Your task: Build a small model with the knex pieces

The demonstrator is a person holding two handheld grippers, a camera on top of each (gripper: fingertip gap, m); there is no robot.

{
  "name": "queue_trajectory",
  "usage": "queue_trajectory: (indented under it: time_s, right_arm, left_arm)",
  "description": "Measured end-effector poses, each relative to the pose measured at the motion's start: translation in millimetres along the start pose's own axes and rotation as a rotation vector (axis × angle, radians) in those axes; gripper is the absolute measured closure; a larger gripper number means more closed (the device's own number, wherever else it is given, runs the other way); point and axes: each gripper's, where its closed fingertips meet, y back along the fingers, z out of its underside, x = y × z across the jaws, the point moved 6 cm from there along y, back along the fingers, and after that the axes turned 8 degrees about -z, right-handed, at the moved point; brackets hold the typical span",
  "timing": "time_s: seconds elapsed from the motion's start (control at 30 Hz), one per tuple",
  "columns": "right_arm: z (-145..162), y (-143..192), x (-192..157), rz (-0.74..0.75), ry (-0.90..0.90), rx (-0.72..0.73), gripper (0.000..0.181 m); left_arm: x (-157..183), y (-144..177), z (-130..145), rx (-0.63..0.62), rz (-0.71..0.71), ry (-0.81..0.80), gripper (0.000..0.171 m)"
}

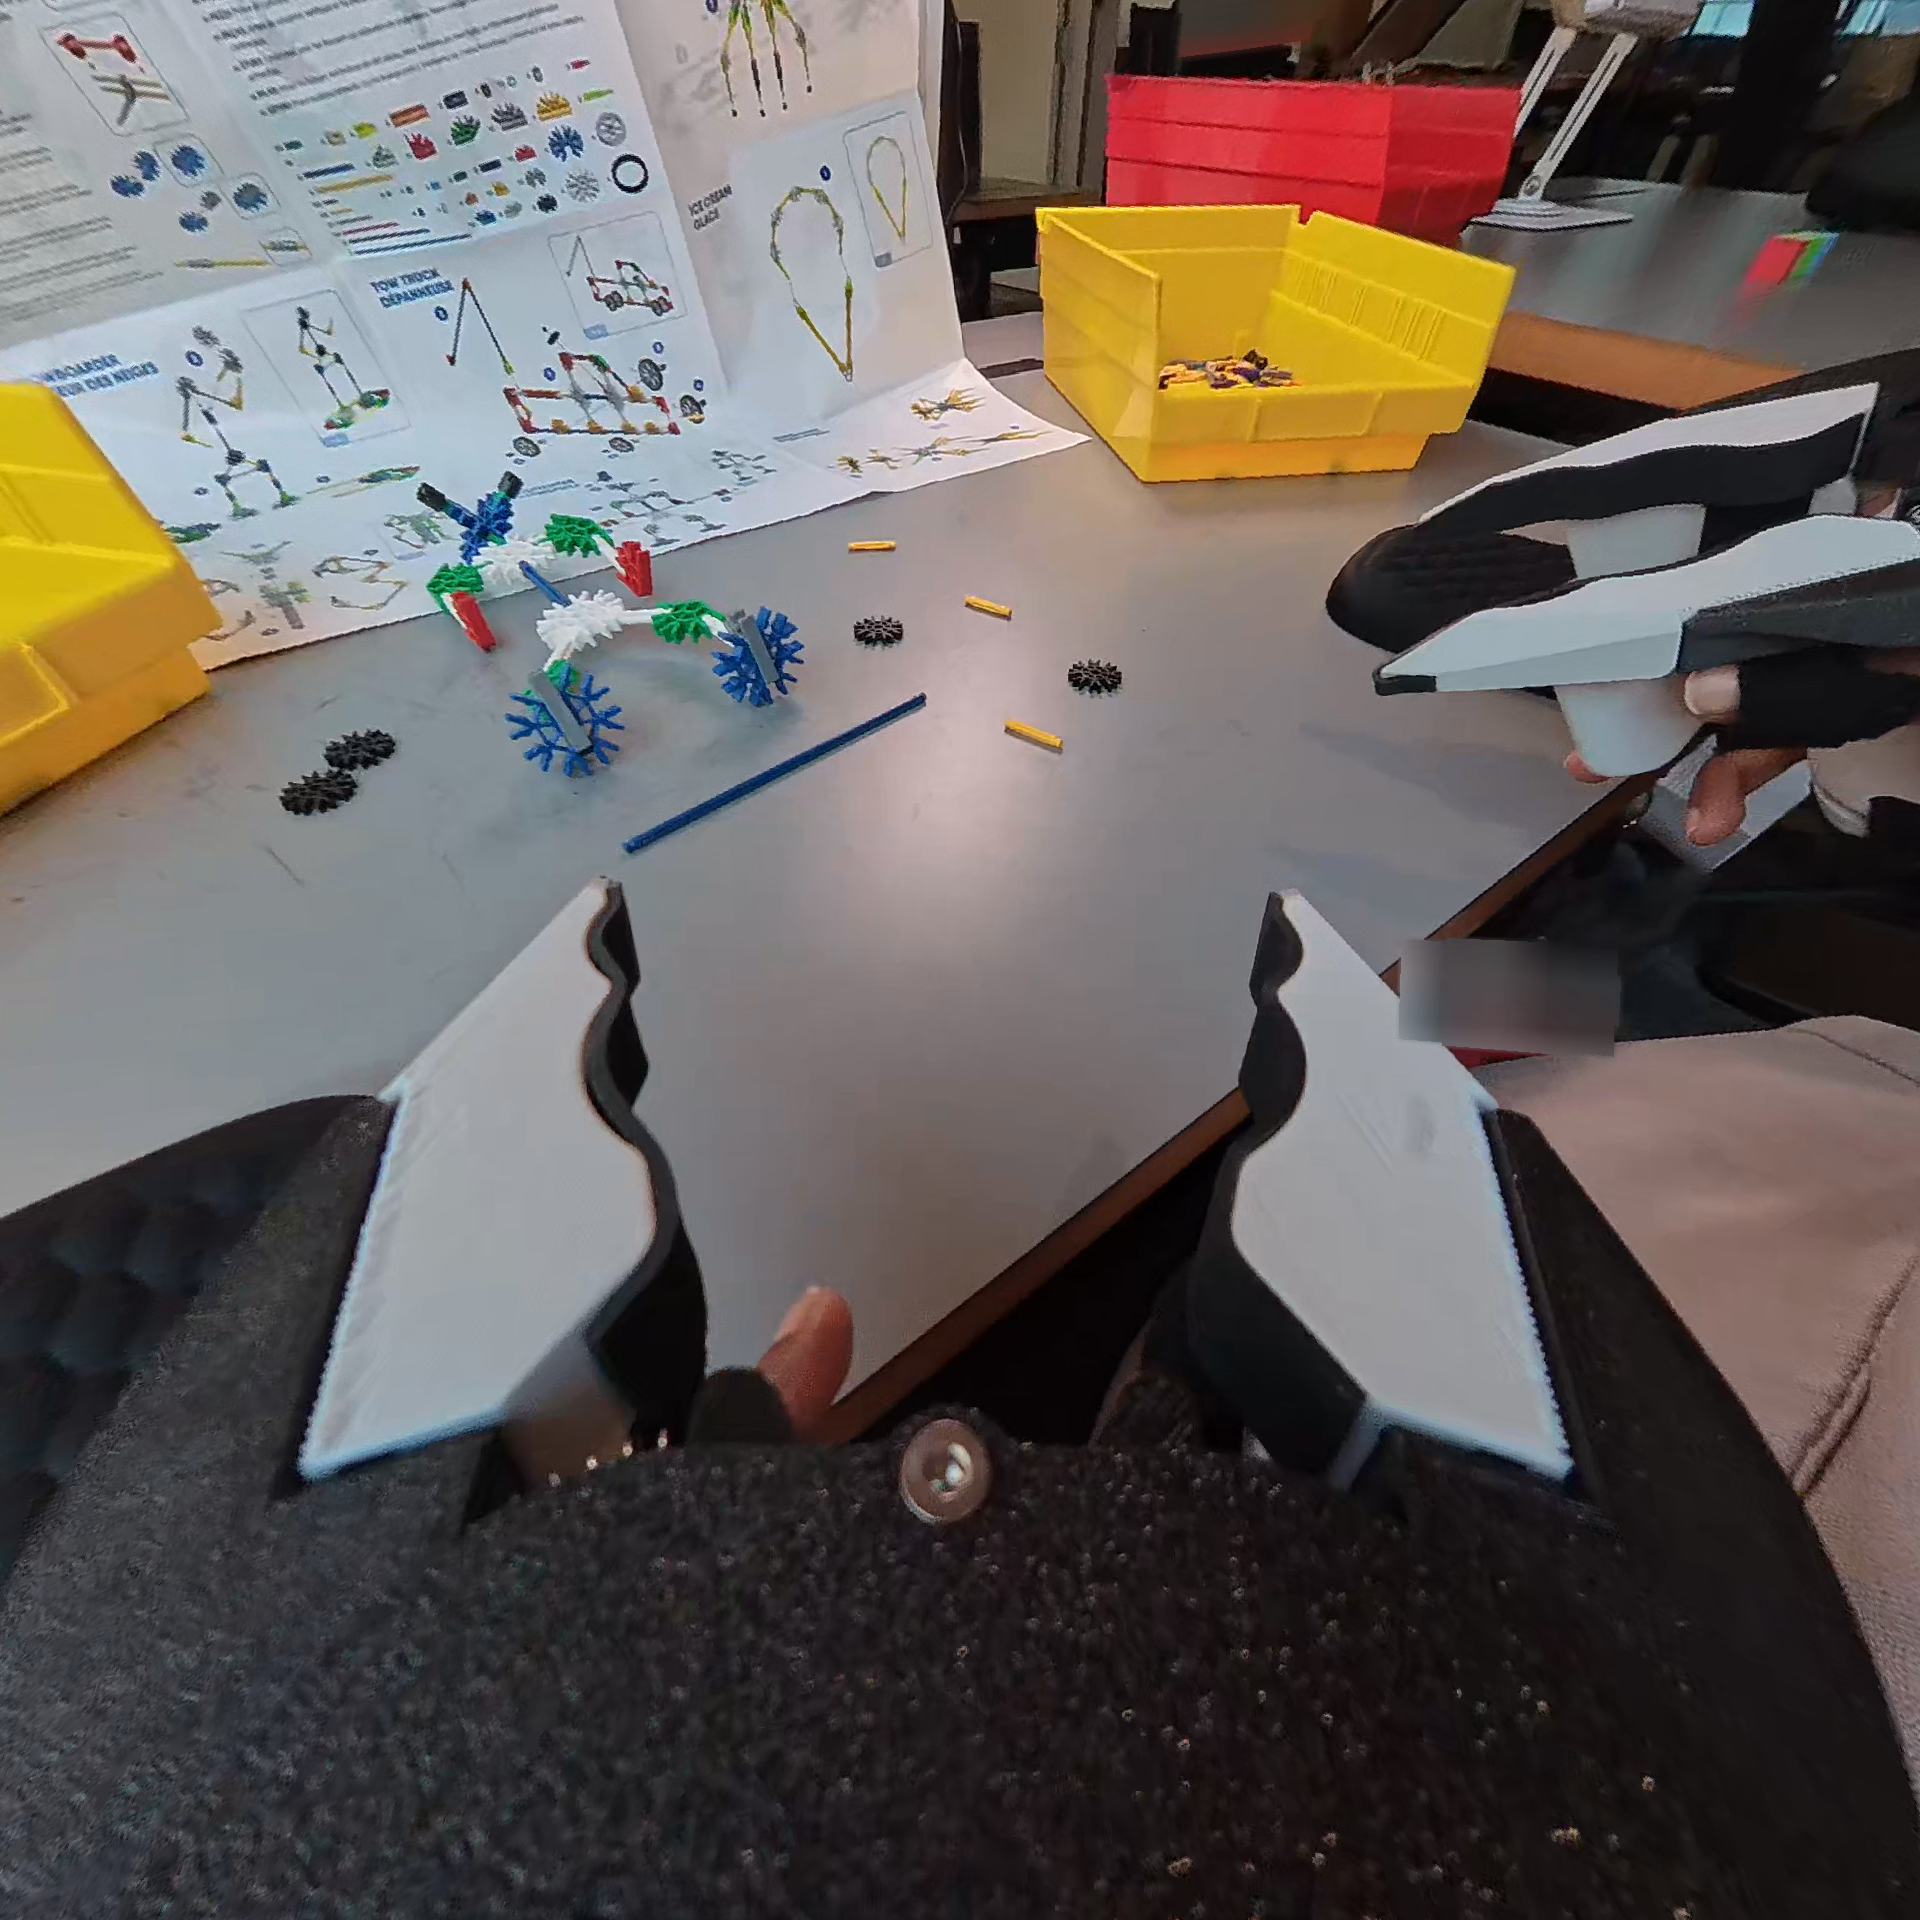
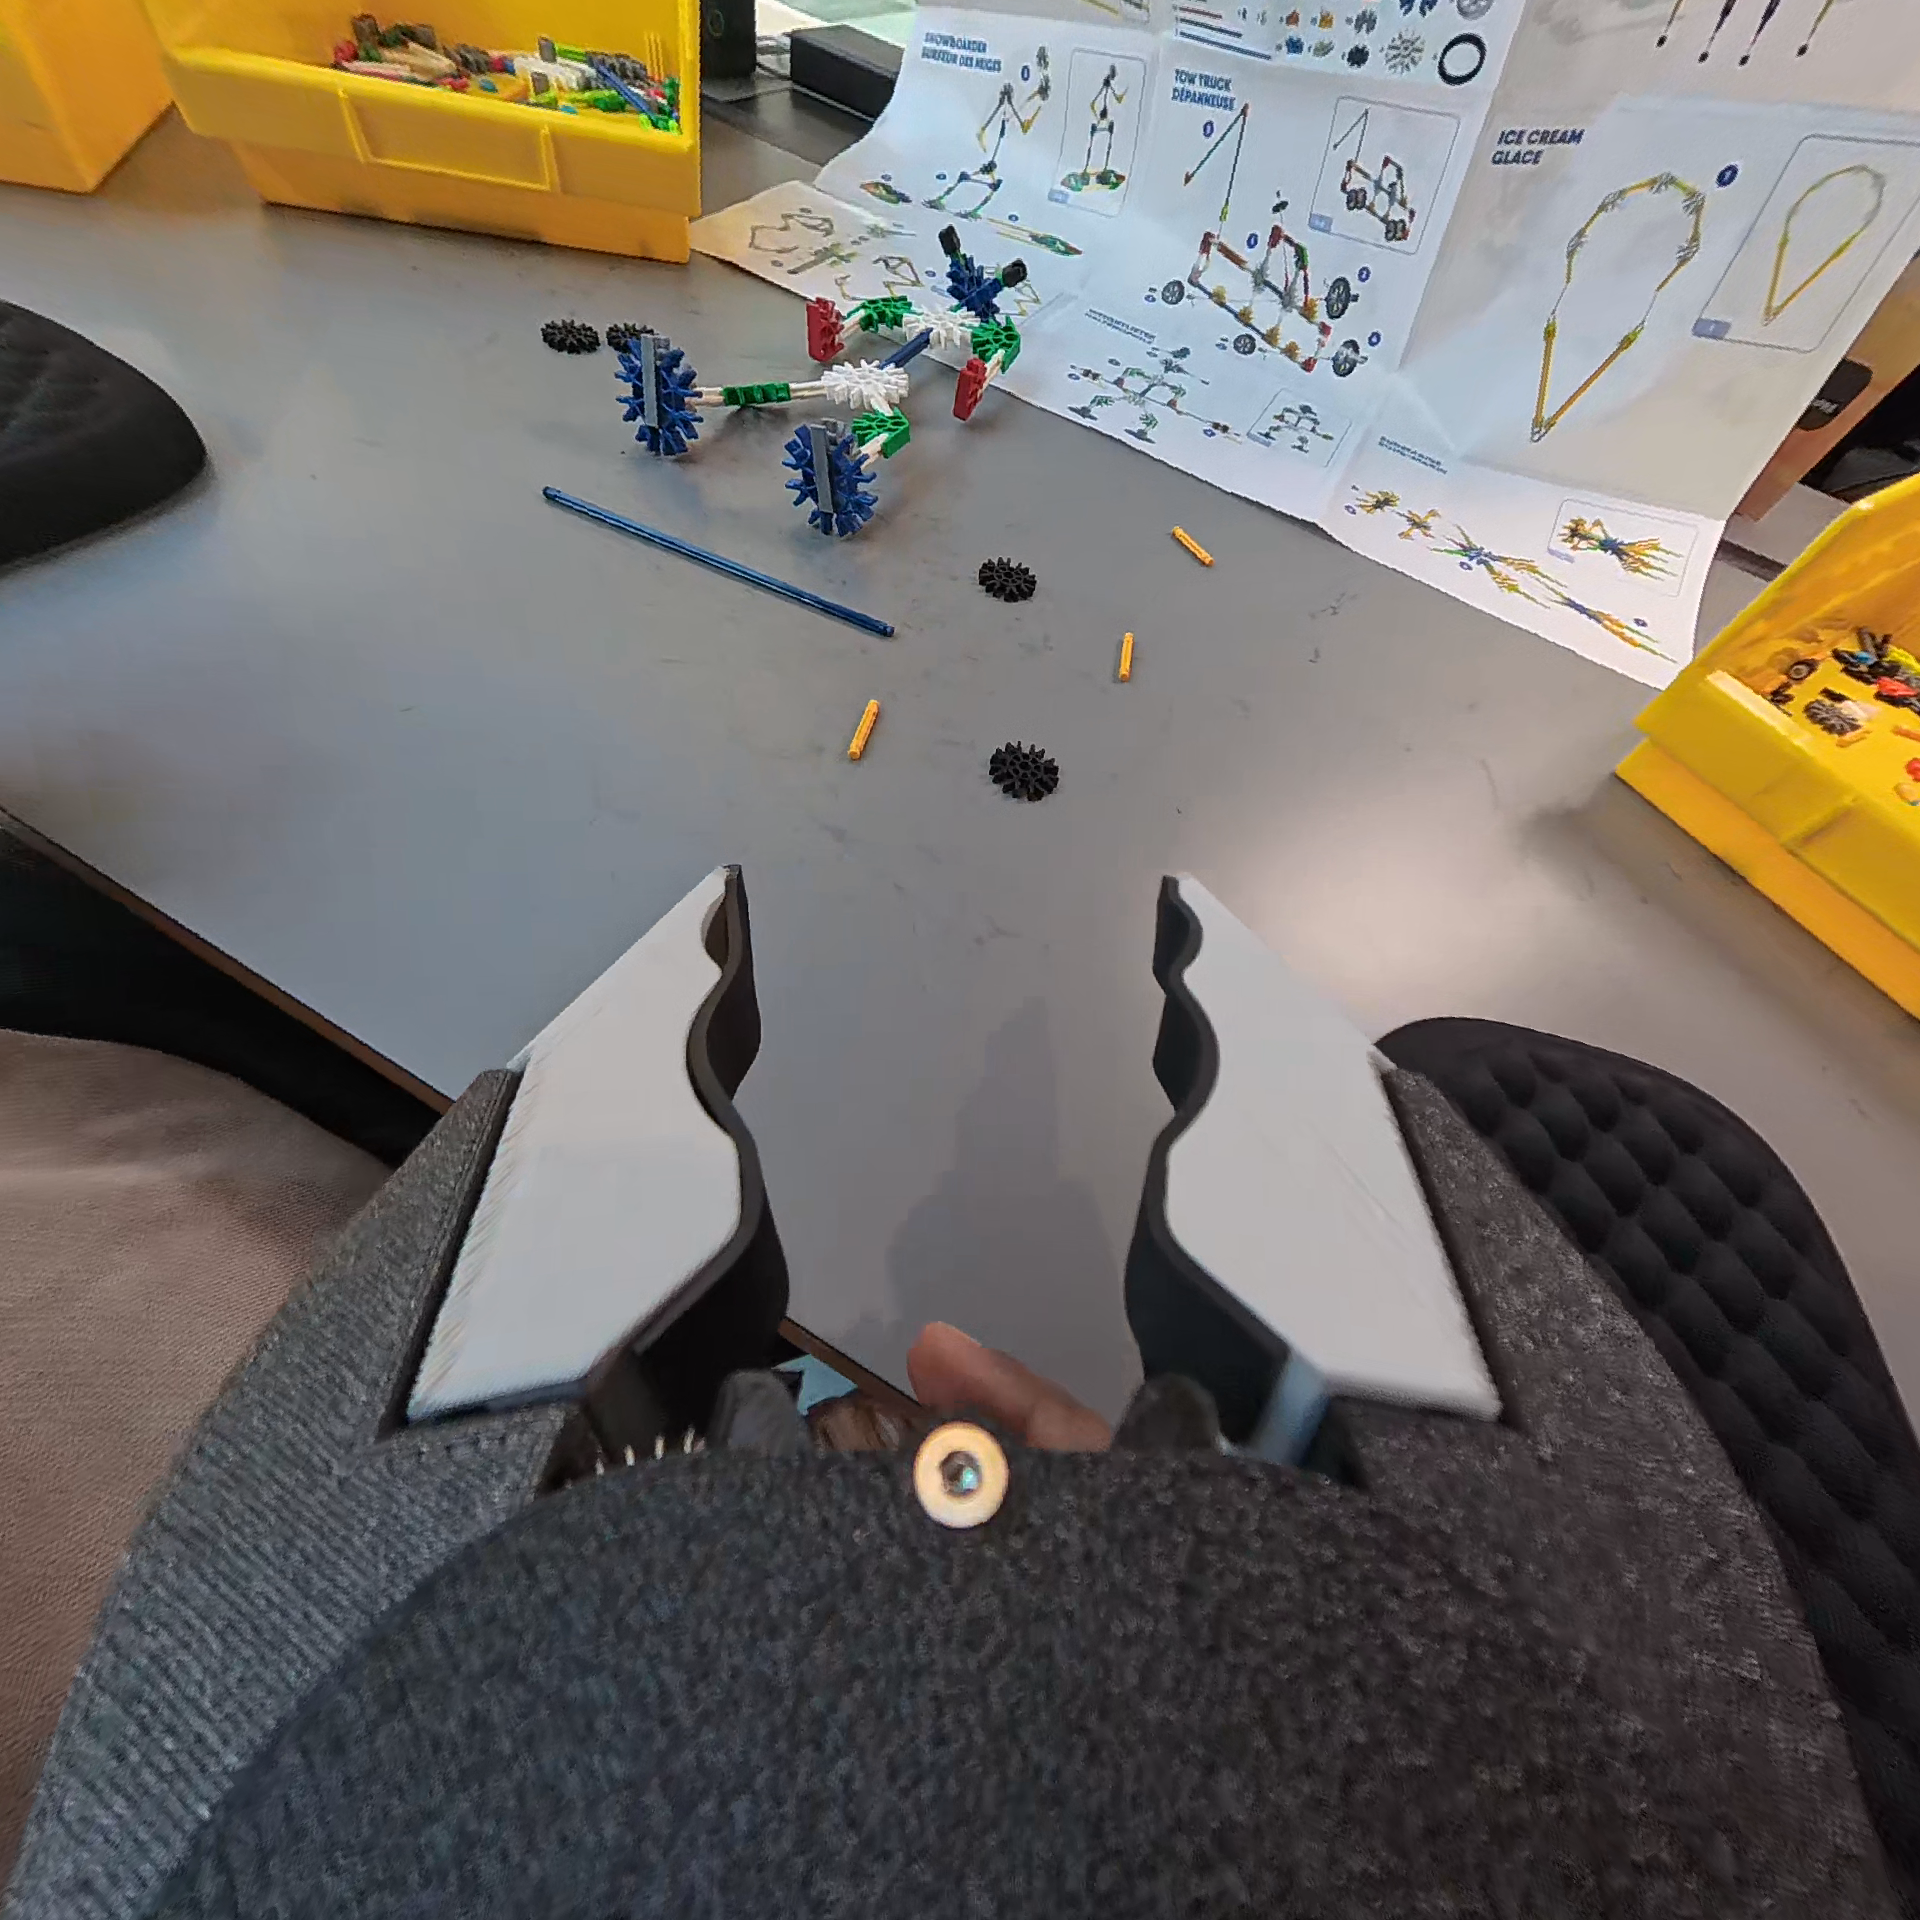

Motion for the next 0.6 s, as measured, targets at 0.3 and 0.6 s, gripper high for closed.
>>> queue_trajectory:
  time_s: [0.3,0.6]
  right_arm:
    - [-36,10,-28,-0.164,0.101,0.224,0.146]
    - [-97,46,-135,-0.446,0.272,0.448,0.181]
  left_arm:
    - [-8,-26,-2,-0.206,-0.048,-0.098,0.116]
    - [27,-109,-22,-0.262,-0.208,-0.577,0.171]
